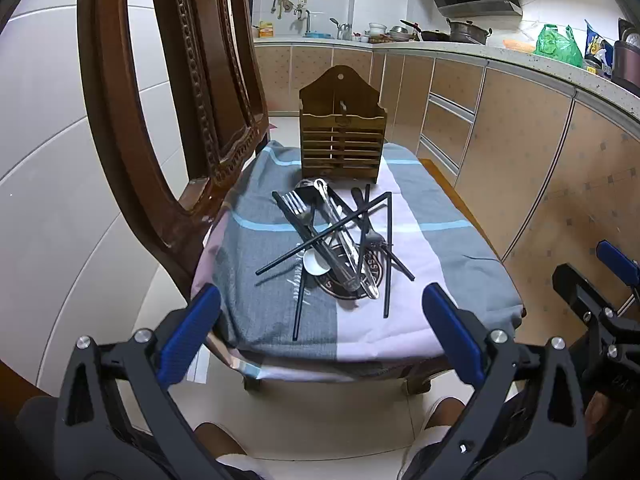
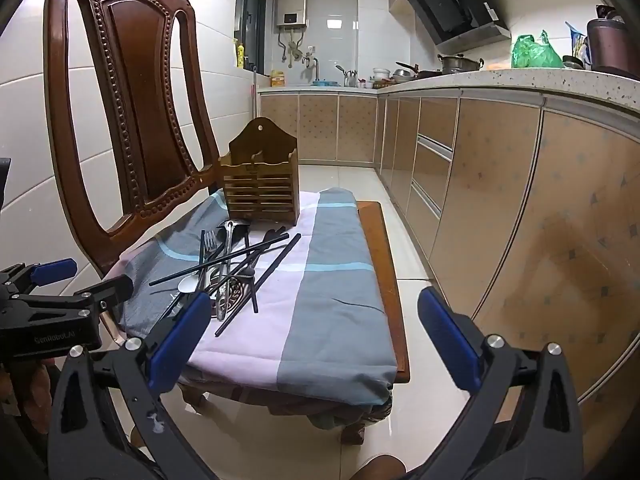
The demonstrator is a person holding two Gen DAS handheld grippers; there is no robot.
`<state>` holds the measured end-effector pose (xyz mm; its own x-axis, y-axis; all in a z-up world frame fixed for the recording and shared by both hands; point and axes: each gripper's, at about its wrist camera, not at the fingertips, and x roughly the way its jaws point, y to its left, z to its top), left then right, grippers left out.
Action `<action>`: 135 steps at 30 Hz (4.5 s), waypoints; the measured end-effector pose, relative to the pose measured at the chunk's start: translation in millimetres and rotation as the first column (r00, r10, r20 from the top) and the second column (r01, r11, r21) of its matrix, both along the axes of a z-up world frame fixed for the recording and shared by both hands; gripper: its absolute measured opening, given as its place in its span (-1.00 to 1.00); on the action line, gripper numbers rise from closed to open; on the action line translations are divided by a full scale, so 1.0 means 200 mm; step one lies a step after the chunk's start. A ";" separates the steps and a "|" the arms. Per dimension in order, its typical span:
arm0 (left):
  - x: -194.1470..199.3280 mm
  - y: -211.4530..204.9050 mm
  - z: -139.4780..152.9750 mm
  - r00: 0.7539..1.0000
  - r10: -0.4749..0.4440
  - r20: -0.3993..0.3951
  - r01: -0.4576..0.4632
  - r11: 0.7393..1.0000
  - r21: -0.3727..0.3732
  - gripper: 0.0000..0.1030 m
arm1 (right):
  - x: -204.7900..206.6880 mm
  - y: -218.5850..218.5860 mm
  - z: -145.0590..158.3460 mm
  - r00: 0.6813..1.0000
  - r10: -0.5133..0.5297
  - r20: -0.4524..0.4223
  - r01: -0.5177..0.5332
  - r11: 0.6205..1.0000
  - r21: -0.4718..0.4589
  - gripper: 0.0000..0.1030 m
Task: Organize utensils
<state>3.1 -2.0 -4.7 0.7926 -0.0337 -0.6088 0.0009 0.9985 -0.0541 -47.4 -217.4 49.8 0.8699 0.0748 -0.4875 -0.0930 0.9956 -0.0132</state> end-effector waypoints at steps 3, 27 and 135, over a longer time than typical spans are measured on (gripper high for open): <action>-0.01 0.00 0.00 1.000 0.001 0.001 -0.001 1.000 -0.001 0.93 | 0.00 0.00 0.00 1.000 0.001 -0.001 -0.001 1.000 0.001 0.95; 0.00 0.01 -0.01 1.000 -0.001 0.004 0.001 1.000 -0.013 0.93 | 0.00 0.00 -0.01 1.000 0.007 0.004 -0.007 1.000 0.012 0.95; 0.87 0.18 0.25 0.995 -0.088 0.056 0.096 0.983 -0.157 0.93 | 1.61 0.08 -0.62 0.748 0.202 -0.633 0.323 0.721 0.613 -0.67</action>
<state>177.3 35.0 45.9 0.8100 -0.2018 -0.5507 0.0992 0.9725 -0.2105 274.9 -201.0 -73.2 0.3916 0.5531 -0.7353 0.2447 0.7078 0.6627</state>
